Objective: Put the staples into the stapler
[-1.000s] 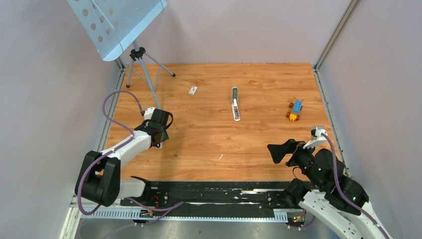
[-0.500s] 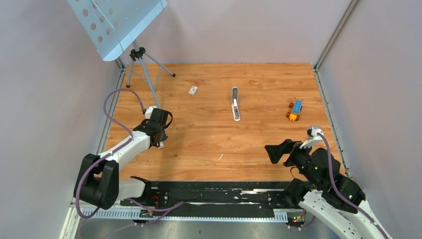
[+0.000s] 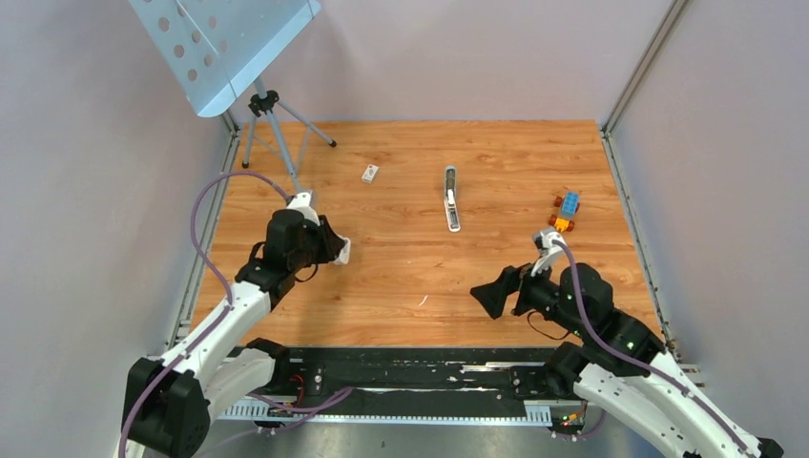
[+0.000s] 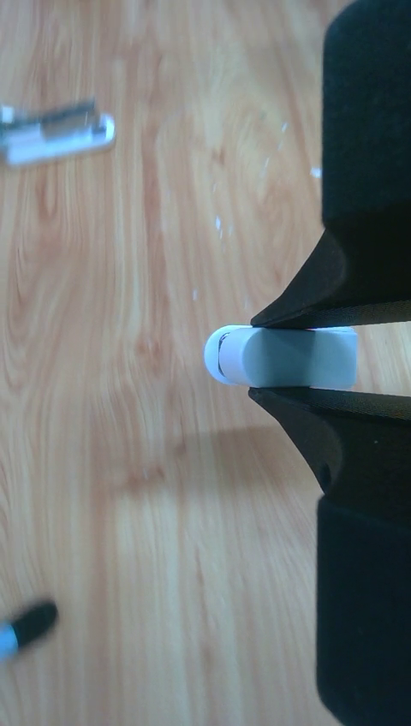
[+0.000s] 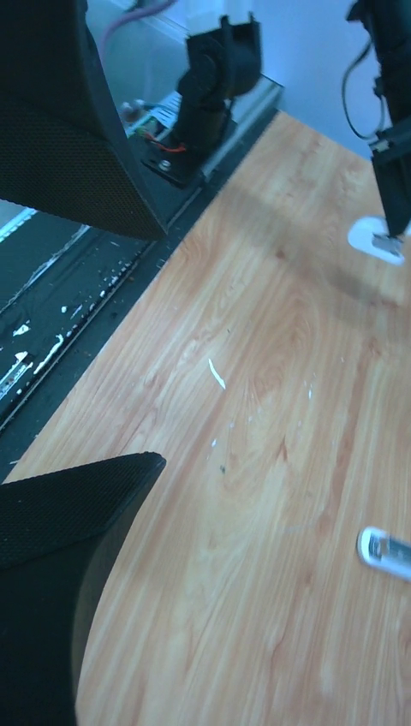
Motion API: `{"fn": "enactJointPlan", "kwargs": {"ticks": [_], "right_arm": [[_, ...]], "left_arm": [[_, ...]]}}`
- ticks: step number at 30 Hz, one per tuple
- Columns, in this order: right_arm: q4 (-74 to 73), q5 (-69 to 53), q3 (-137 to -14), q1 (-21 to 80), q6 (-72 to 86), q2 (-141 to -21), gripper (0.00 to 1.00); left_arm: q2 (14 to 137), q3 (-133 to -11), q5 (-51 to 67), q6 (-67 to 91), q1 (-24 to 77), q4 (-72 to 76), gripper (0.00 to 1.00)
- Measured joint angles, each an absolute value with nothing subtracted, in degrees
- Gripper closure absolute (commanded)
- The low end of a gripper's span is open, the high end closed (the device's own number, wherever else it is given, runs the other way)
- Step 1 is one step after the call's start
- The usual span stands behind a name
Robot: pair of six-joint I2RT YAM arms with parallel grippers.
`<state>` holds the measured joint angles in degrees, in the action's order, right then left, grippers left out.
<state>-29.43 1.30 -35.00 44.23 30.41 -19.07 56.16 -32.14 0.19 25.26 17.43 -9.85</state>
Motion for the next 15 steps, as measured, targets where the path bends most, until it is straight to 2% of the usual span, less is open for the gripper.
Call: {"fn": "enactJointPlan", "kwargs": {"ticks": [7, 13, 15], "right_arm": [[-17.3, -16.9, -34.7, 44.2, 23.5, -31.9, 0.10], [-6.7, -29.7, -35.9, 44.2, 20.4, -45.4, 0.22], [-5.0, -32.0, -37.0, 44.2, 19.4, -48.4, 0.23]], "left_arm": [[51.6, -29.2, 14.9, 24.1, 22.8, -0.4, 1.00], [50.9, -29.7, 22.8, 22.9, 33.1, 4.4, 1.00], [50.9, -30.3, 24.8, 22.6, 36.7, 5.3, 1.00]]}}
